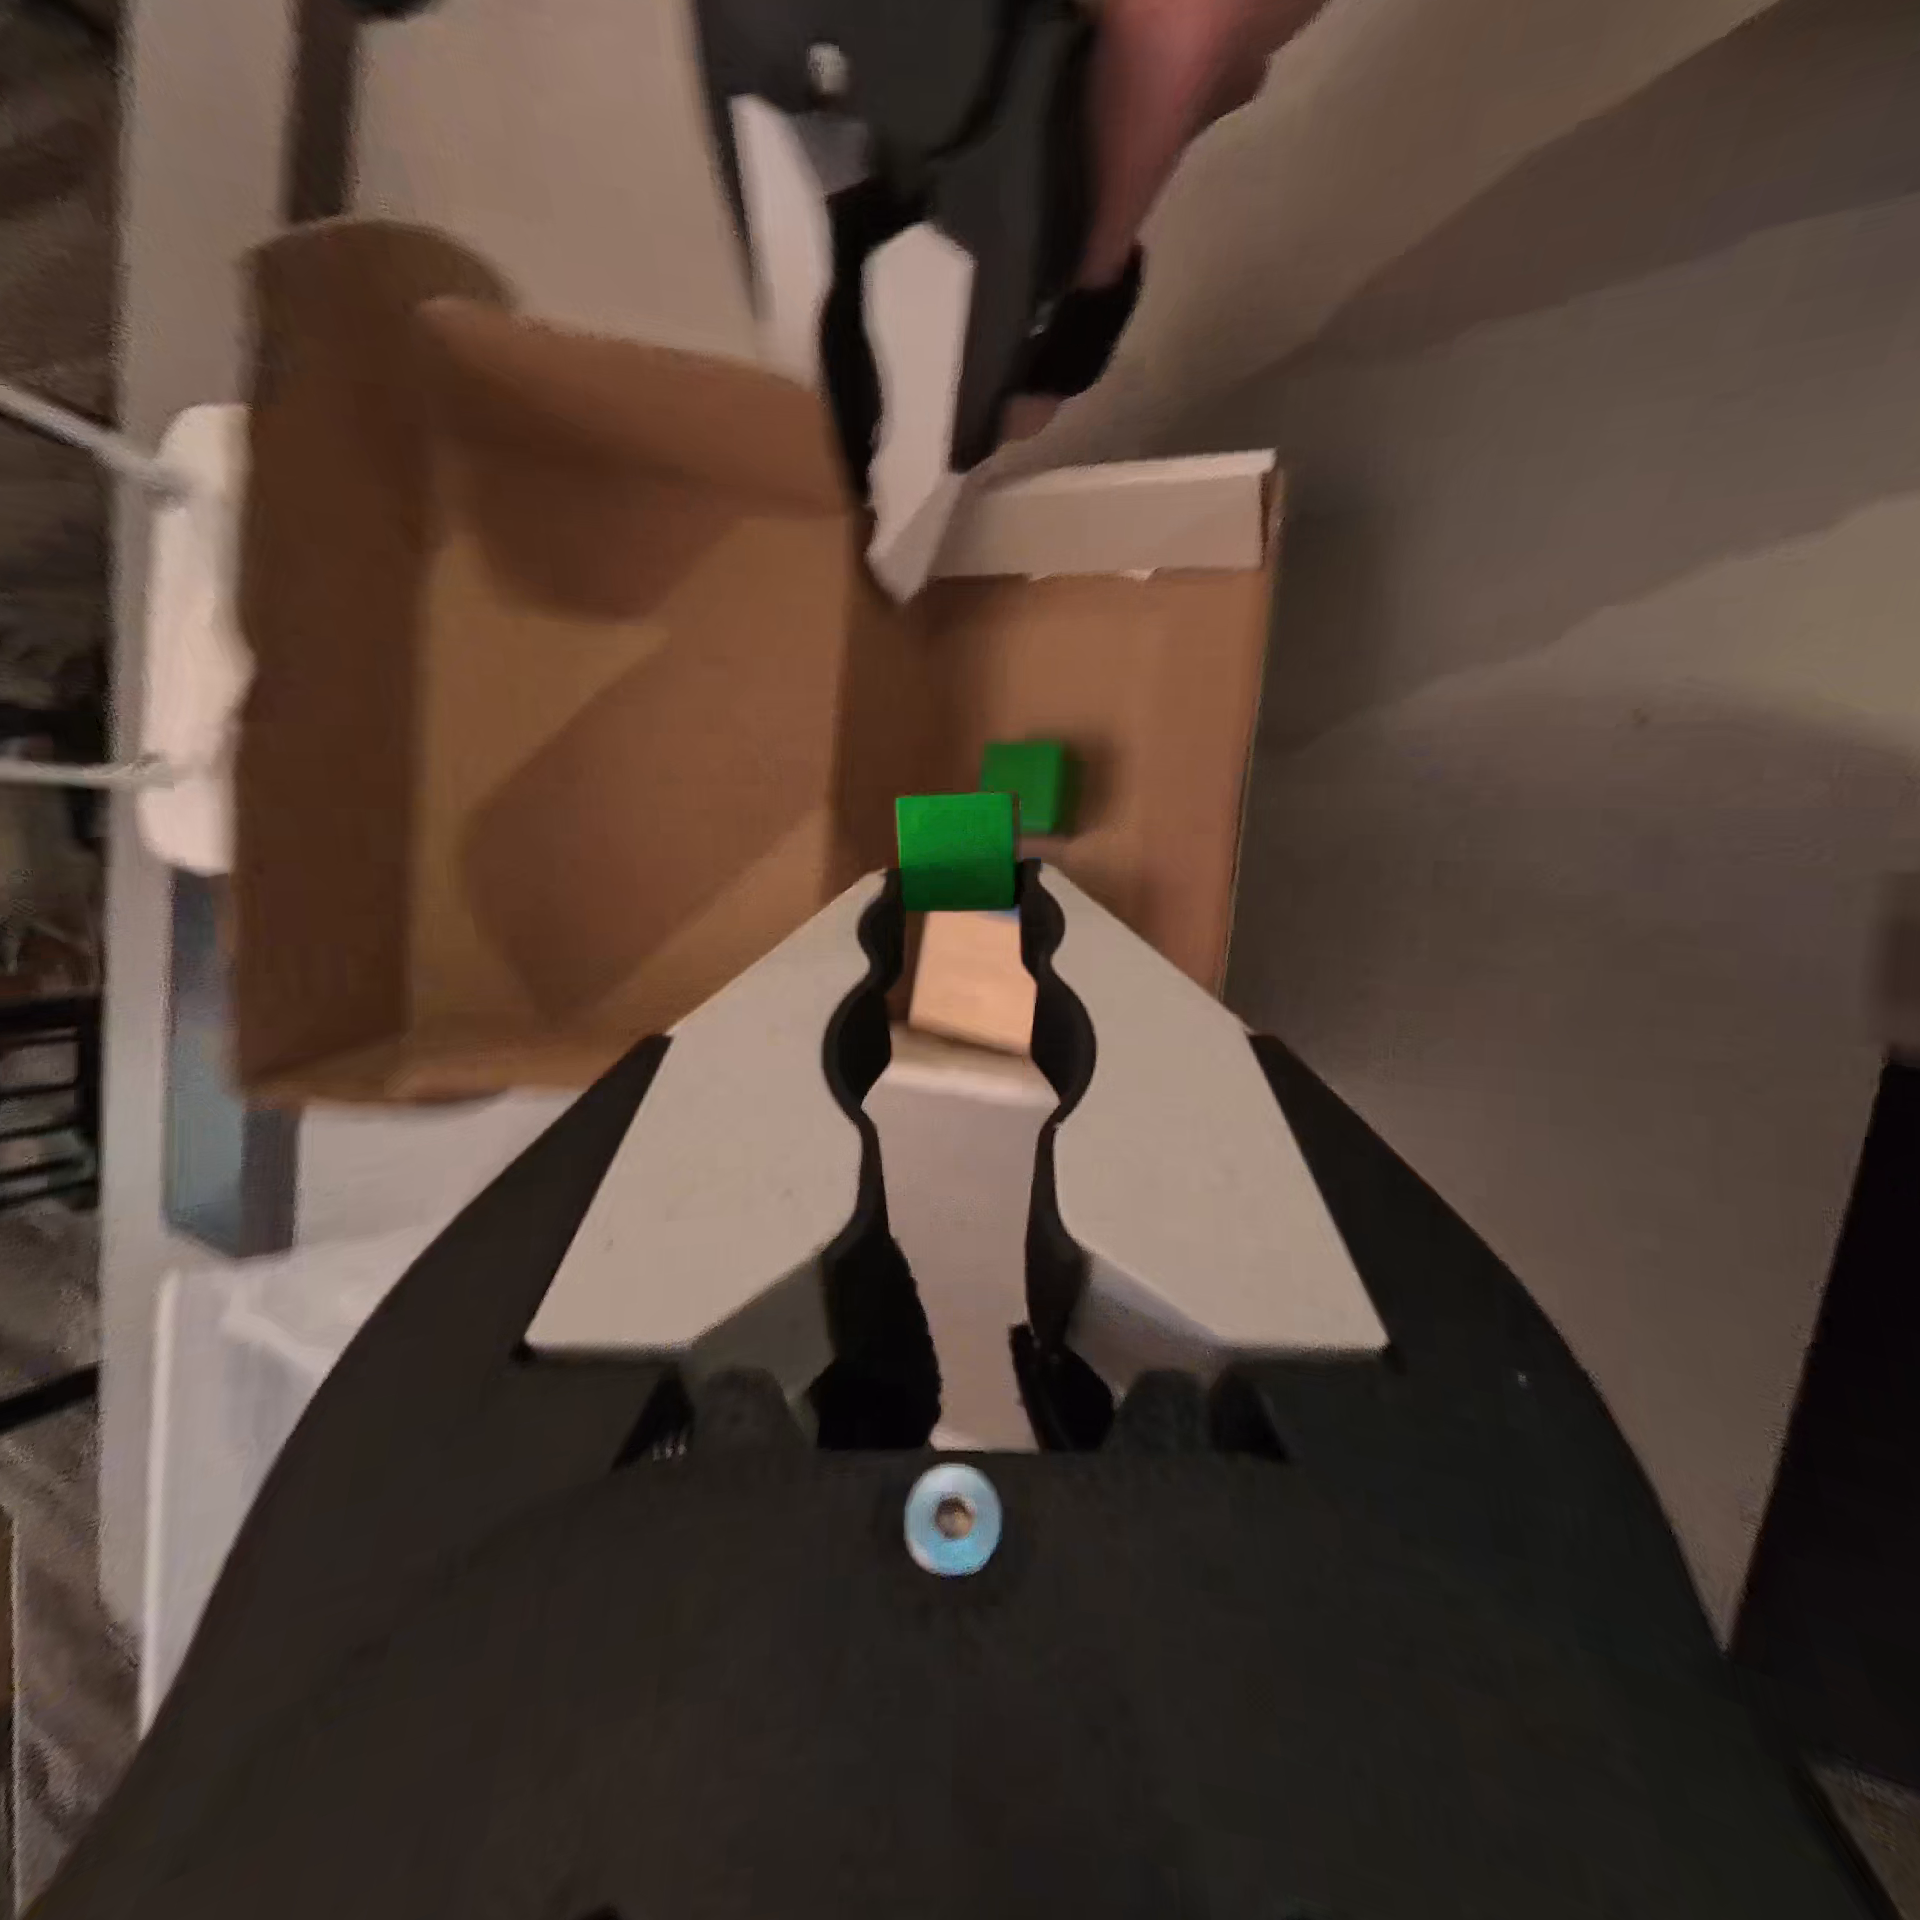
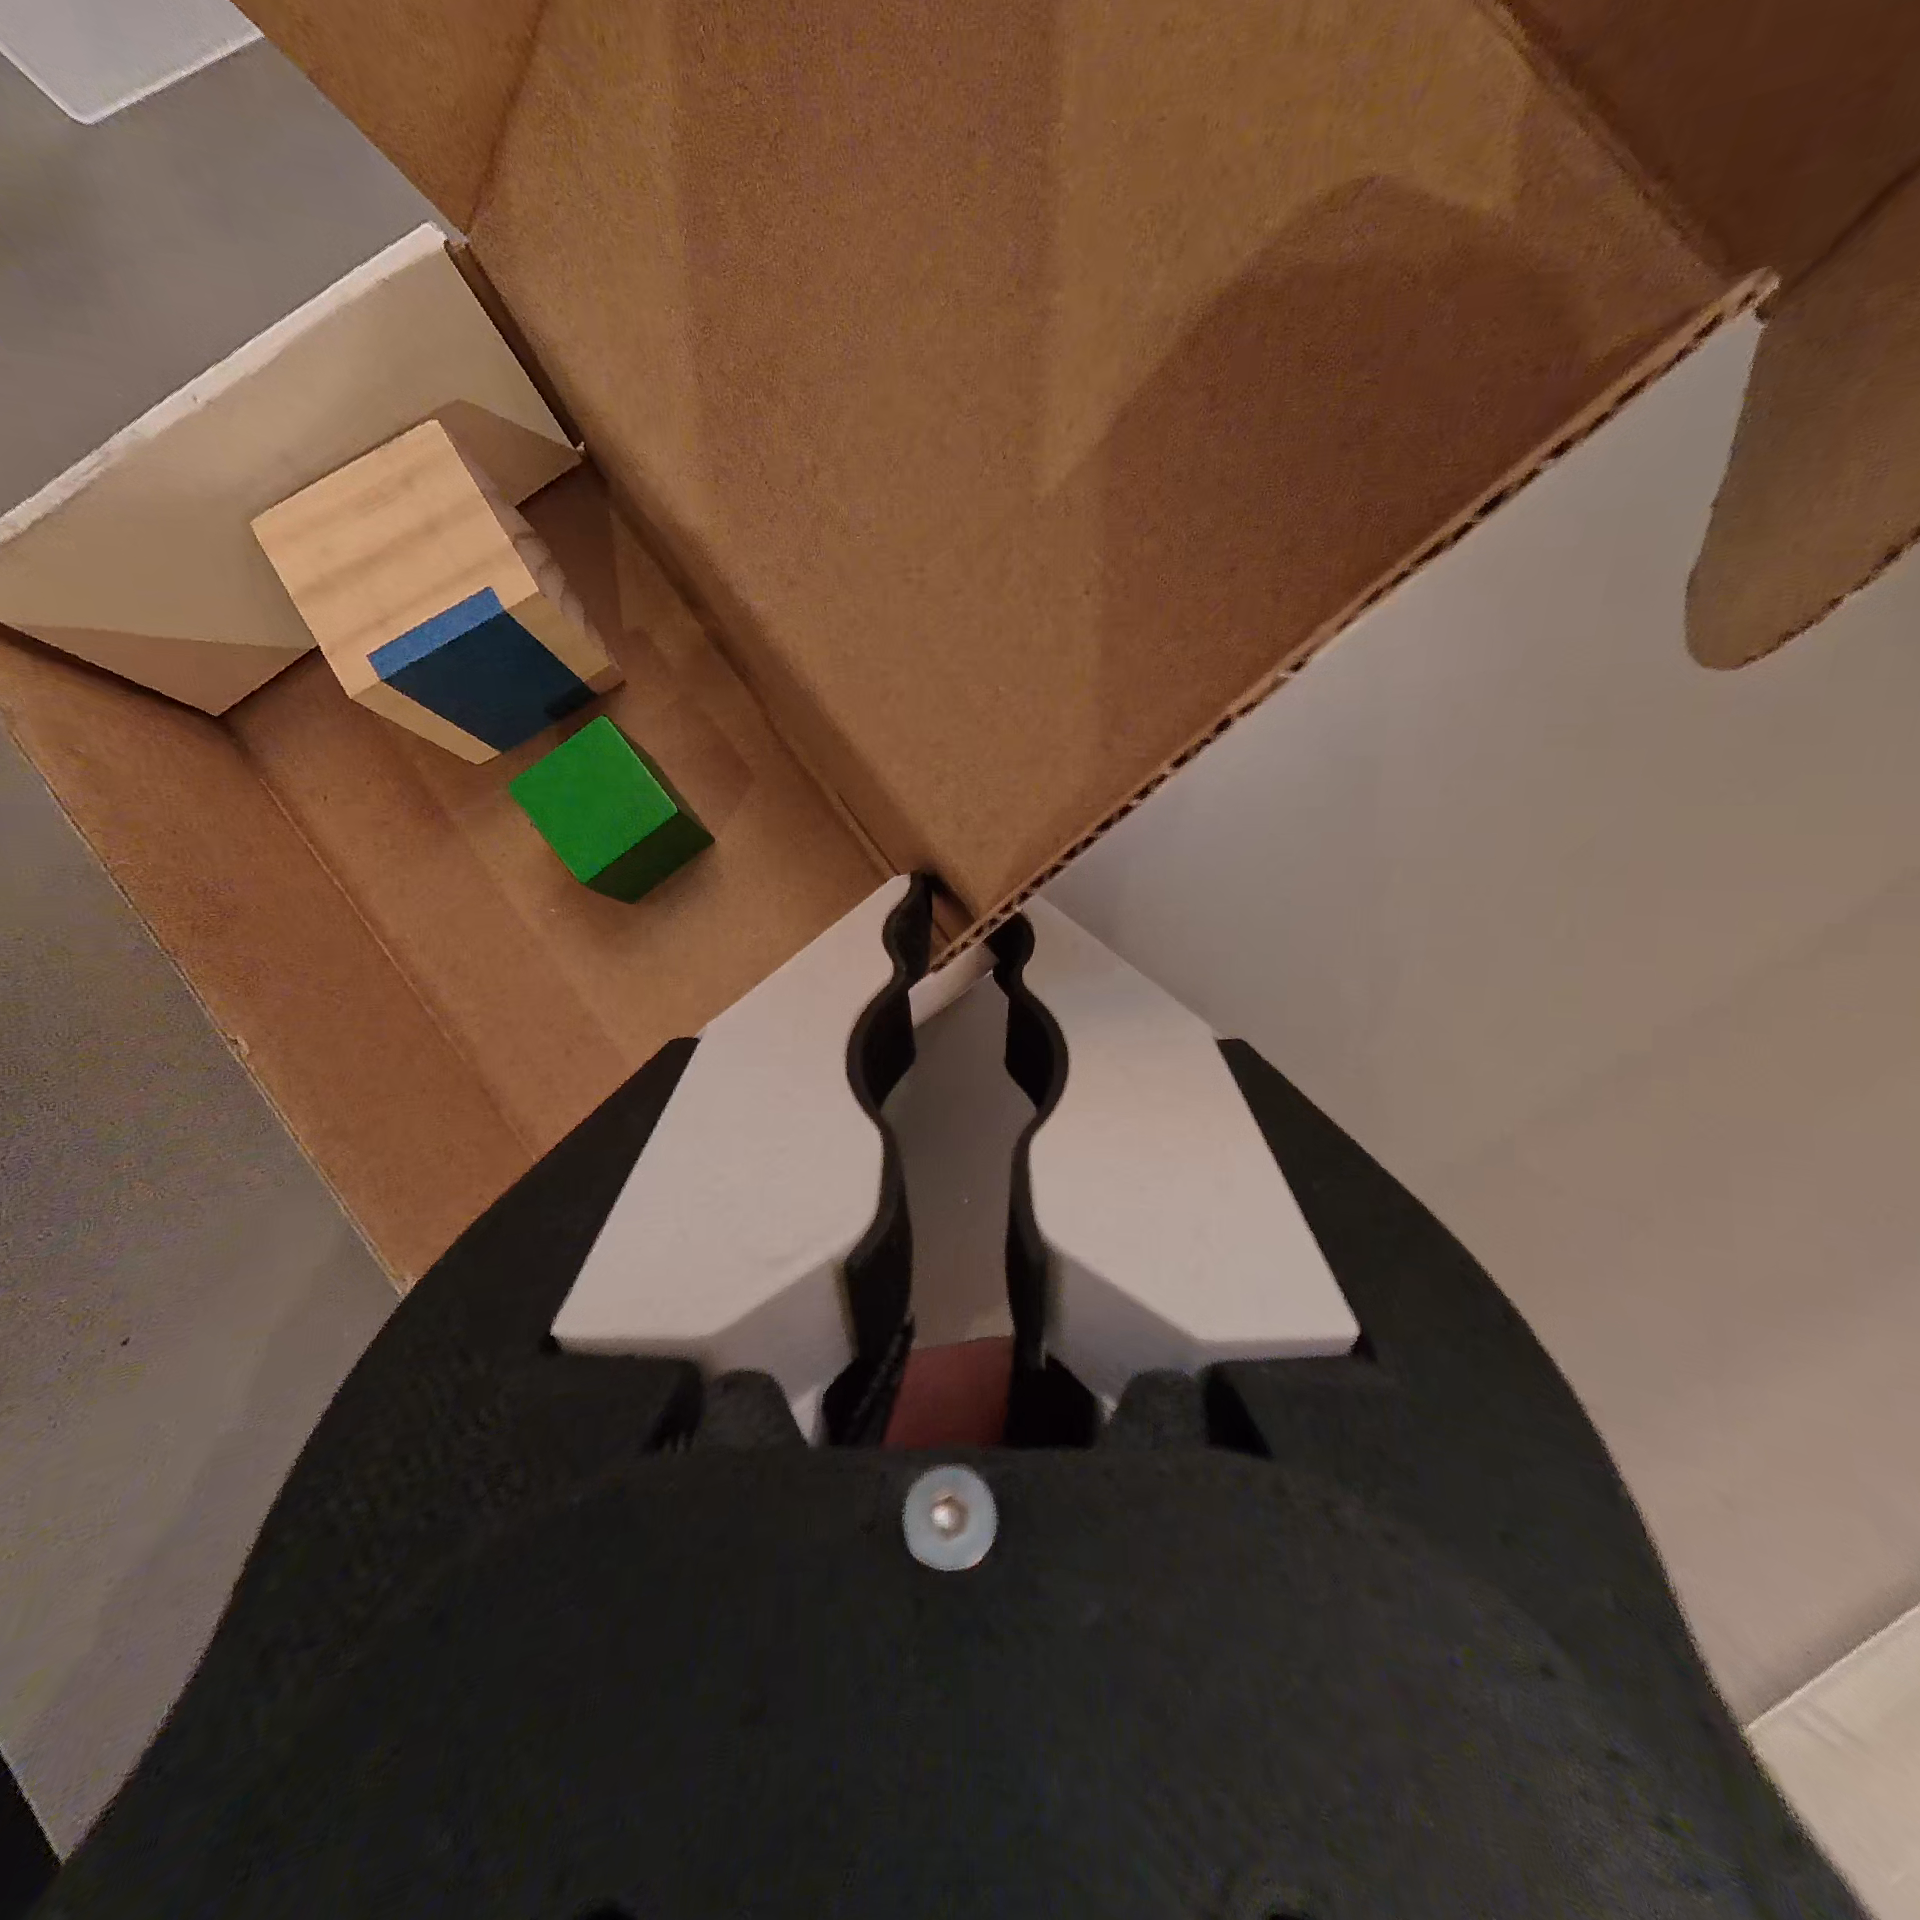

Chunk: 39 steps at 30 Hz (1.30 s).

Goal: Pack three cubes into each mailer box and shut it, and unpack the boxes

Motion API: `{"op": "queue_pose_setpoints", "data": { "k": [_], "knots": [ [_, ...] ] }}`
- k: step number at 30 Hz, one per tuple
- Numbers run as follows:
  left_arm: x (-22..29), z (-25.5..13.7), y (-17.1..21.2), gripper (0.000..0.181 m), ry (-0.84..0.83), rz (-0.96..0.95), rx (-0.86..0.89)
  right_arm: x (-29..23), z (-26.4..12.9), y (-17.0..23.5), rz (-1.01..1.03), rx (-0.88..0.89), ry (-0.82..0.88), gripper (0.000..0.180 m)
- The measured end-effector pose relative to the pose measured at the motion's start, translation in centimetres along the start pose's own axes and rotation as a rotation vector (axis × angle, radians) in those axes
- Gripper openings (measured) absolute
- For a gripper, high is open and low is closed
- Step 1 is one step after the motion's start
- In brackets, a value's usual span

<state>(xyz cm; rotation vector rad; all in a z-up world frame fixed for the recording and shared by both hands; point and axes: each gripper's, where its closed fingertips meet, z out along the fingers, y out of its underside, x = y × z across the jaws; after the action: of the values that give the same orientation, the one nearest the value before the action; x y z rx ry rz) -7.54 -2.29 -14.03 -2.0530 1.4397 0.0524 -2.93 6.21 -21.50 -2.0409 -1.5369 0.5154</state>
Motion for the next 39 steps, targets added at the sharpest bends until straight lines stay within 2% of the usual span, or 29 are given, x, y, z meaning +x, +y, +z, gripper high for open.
{"op": "queue_pose_setpoints", "data": {
  "k": [3, 6, 11, 14, 20, 25, 29, 32, 34, 36, 39],
  "knots": [
    [2.1, 4.9, -1.8, 0.02, 0.094, -0.005, 0.0, 0.1, -0.1, 0.1, 0.008, 0.006, 0.002, 0.009],
    [2.8, 8.2, -1.9, 0.02, 0.111, 0.009, -0.045, 0.1, -0.1, 0.1, 0.007, 0.007, 0.006, 0.008],
    [3.4, 10.5, -1.1, 0.02, 0.149, -0.004, -0.087, 0.0, 0.0, 0.0, 0.005, 0.013, -0.006, 0.009],
    [3.0, 11.3, -0.5, 0.028, 0.113, 0.002, -0.12, 0.0, 0.1, -0.1, -0.001, 0.013, -0.008, 0.009],
    [2.4, 9.0, -0.9, 0.043, 0.077, -0.029, -0.048, 0.0, 0.0, 0.0, -0.011, 0.014, -0.005, 0.009],
    [-0.7, 1.8, -1.3, 0.035, -0.08, -0.187, 0.183, -0.2, -0.5, 0.8, -0.049, -0.003, -0.029, 0.009],
    [-3.5, -2.1, 1.8, 0.033, -0.249, -0.293, 0.235, -0.6, -1.3, 1.9, -0.061, -0.031, -0.064, 0.009],
    [-4.9, -3.1, 4.8, 0.035, -0.287, -0.35, 0.206, -1.9, -2.0, 2.7, -0.135, -0.045, -0.124, 0.011],
    [-4.0, -2.8, 4.4, 0.036, -0.179, -0.44, 0.295, -2.5, -2.4, 3.1, -0.136, -0.041, -0.149, 0.014],
    [-3.1, -2.0, 3.8, 0.037, -0.105, -0.504, 0.355, -3.4, -2.9, 3.5, -0.135, -0.027, -0.191, 0.028],
    [-4.1, -1.1, 4.0, 0.043, -0.159, -0.542, 0.402, -5.1, -4.0, 4.1, -0.157, 0.009, -0.263, 0.047]
  ]
}}
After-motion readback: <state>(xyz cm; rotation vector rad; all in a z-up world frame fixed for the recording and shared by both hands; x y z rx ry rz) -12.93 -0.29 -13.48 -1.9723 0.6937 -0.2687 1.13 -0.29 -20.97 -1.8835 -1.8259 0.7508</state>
